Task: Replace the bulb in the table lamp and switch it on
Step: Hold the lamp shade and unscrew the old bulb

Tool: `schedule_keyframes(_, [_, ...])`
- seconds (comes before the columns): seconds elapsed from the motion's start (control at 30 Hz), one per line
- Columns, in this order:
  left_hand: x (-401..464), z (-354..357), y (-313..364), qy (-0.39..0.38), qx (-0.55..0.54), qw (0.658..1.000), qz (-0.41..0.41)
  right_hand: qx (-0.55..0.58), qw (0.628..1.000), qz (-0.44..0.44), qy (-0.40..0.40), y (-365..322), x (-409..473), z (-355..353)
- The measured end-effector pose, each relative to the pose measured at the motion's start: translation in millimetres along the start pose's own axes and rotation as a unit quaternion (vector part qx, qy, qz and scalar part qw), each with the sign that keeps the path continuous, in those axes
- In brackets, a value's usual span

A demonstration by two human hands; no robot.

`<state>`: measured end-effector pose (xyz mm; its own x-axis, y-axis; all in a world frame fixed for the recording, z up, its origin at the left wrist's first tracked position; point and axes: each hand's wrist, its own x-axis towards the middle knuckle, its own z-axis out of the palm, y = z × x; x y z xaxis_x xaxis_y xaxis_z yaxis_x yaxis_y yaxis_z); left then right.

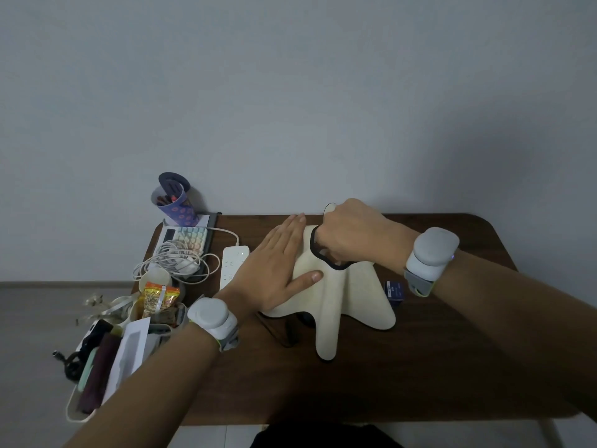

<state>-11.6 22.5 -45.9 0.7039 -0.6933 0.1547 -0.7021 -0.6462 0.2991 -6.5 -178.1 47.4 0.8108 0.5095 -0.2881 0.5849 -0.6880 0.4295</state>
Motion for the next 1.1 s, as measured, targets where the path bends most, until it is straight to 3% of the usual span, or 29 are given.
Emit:
schedule_keyframes(0.23, [-2.8, -1.6, -2.5, -0.005, -0.005, 1.000, -0.005, 0.044, 0.999, -0.021, 0.013, 6.0, -2.6, -3.5])
schedule_keyframes(0.47, [-1.7, -3.3, 1.1, -0.020, -0.033, 0.999, -0.006, -0.021, 1.000, -0.012, -0.003, -1.4, 0.4, -6.5])
schedule_keyframes(0.77, [-1.8, -6.9, -1.7, -0.019, -0.032, 0.999, -0.009, 0.025, 0.999, -0.012, -0.017, 4.9, 0.4, -8.5])
schedule_keyframes(1.1, [3.6, -7.1, 0.2, -0.017, -0.040, 0.999, -0.005, -0.017, 1.000, -0.005, -0.007, -0.1, 3.8, -5.9])
